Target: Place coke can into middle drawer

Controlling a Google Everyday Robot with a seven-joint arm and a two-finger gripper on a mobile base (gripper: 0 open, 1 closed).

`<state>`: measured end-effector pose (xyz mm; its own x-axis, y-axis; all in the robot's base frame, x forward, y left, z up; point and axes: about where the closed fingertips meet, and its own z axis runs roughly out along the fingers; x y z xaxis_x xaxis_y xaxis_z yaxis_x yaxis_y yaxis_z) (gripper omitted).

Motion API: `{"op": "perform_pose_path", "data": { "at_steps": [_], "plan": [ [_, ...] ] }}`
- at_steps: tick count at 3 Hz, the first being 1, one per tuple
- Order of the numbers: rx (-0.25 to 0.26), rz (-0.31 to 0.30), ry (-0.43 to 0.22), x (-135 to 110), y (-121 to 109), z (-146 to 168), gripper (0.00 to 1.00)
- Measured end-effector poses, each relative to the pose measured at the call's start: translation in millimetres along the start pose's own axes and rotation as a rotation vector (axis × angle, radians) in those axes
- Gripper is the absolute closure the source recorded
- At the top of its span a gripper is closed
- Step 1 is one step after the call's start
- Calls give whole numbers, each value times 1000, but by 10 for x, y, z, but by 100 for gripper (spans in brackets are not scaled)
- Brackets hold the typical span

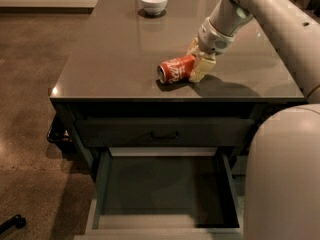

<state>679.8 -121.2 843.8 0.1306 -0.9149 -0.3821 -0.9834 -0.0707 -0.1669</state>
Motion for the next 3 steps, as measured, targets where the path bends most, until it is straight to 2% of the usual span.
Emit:
{"op": "perform_pose_path", "data": {
  "at_steps": [1,2,3],
  "plan": [
    [0,0,0,0,0,0,88],
    [6,10,2,-32,66,11,100],
    [8,35,-2,-136,261,4,100]
  ]
}}
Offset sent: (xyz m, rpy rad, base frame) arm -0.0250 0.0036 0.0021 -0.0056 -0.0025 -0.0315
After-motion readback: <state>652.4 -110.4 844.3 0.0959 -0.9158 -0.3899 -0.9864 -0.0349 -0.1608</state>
